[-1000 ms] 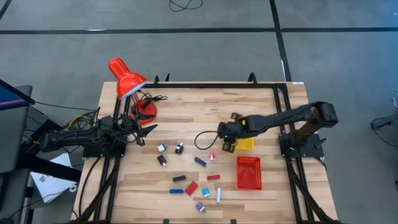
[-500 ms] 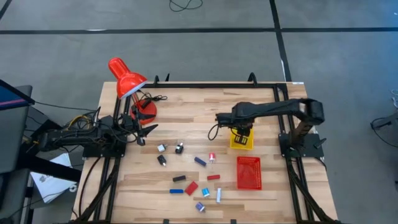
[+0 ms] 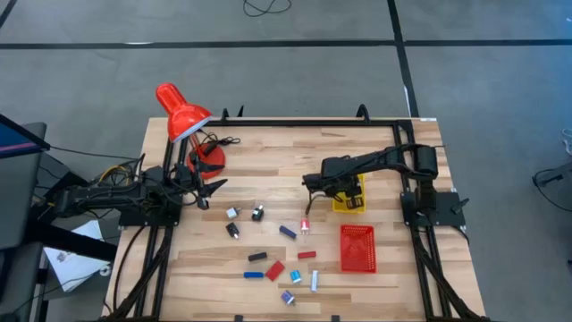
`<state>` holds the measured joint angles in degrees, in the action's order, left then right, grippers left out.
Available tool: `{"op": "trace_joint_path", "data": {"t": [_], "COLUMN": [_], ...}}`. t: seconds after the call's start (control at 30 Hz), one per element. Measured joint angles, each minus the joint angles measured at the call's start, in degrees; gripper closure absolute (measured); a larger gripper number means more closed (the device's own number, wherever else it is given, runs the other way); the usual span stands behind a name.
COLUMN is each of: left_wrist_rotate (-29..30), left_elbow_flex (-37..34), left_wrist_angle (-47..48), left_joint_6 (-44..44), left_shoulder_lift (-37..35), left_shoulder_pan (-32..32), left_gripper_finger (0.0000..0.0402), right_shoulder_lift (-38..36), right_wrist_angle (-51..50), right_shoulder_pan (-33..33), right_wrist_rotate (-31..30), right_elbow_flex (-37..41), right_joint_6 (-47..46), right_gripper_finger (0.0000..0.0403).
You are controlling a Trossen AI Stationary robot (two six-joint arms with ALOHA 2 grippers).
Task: Pick & Place Office items
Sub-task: Put the top blue charger adapter into the yellow bin
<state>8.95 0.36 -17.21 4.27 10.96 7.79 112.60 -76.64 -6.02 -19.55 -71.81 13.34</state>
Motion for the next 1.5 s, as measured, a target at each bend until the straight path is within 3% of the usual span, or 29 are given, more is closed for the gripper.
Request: {"op": "trace_joint_path", "data": {"t": [0.27, 0.4, 0.6, 0.83, 0.97, 1.5], "left_wrist_rotate": [0.0, 0.0, 0.0, 0.0, 0.0, 0.0], "left_elbow_flex": [0.0, 0.0, 0.0, 0.0, 0.0, 0.0], "left_wrist_angle": [0.0, 0.0, 0.0, 0.0, 0.0, 0.0], "left_joint_6": [3.0, 3.0, 2.8, 2.8, 2.8, 2.8], "left_shoulder_lift": [0.1, 0.1, 0.1, 0.1, 0.1, 0.1], "left_shoulder_pan": [0.0, 0.0, 0.0, 0.0, 0.0, 0.0], "left_gripper_finger": [0.0193, 0.0193, 0.0193, 0.0193, 0.0193, 0.0193], "right_shoulder_lift": [-0.1, -0.1, 0.2, 0.2, 0.2, 0.2], "right_wrist_angle": [2.2, 2.1, 2.3, 3.5, 3.6, 2.9], "right_shoulder_pan": [3.2, 3.4, 3.4, 3.2, 3.3, 2.9], "right_wrist_rotate": [-6.2, -6.1, -5.7, -6.0, -6.0, -4.6], "right_elbow_flex": [0.0, 0.0, 0.0, -0.1, -0.1, 0.0], "right_joint_6": [10.8, 13.1, 18.0, 17.0, 12.4, 12.1], "right_gripper_finger": [0.0262, 0.0244, 0.0261, 0.0291, 0.0290, 0.0288]}}
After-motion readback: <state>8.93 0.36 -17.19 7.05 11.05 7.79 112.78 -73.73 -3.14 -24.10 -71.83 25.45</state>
